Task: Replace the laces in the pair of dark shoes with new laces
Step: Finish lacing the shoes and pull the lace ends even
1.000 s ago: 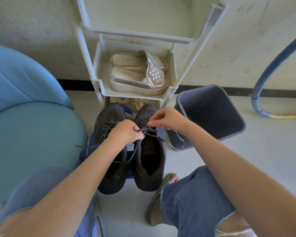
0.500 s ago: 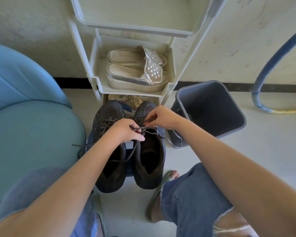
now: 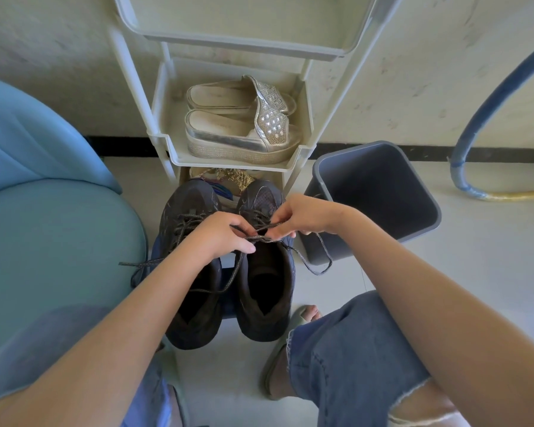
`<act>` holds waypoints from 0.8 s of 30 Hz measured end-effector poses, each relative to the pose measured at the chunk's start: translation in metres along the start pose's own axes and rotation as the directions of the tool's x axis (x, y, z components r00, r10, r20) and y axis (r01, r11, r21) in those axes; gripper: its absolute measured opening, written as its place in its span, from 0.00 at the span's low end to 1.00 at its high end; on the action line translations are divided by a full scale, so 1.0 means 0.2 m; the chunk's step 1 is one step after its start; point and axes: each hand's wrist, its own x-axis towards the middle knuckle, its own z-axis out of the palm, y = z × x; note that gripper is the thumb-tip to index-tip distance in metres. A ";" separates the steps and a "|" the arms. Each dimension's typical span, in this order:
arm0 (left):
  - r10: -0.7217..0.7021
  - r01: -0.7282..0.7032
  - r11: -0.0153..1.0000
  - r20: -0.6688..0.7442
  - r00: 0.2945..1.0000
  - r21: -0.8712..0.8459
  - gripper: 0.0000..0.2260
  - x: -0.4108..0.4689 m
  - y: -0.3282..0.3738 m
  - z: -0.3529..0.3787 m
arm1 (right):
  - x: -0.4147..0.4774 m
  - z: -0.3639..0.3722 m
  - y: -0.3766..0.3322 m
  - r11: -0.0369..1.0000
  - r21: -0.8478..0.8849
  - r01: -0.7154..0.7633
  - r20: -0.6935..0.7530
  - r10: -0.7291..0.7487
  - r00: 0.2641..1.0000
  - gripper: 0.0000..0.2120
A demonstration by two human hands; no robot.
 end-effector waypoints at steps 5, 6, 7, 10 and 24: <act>0.014 -0.014 1.000 0.007 1.000 -0.024 0.06 0.00 -0.01 0.00 | 0.01 -0.02 0.03 0.998 0.038 -0.045 -0.149 0.050 0.988 0.07; 0.013 -0.013 0.999 0.006 1.000 -0.032 0.06 0.00 -0.01 0.00 | 0.01 -0.02 0.04 0.996 0.059 -0.066 -0.164 0.075 0.984 0.09; 0.015 -0.015 0.999 0.004 1.000 -0.037 0.05 0.00 -0.01 0.00 | 0.01 -0.03 0.04 0.992 0.075 -0.099 -0.150 0.110 0.983 0.12; 0.028 -0.028 0.999 0.006 1.000 -0.027 0.06 -0.01 -0.01 0.00 | 0.01 -0.02 0.03 0.969 0.055 -0.240 0.005 0.240 0.971 0.24; 0.022 -0.035 0.999 -0.280 0.960 -0.042 0.07 0.07 -0.01 -0.01 | 0.01 -0.02 0.03 0.805 0.352 -0.478 0.283 0.395 0.874 0.08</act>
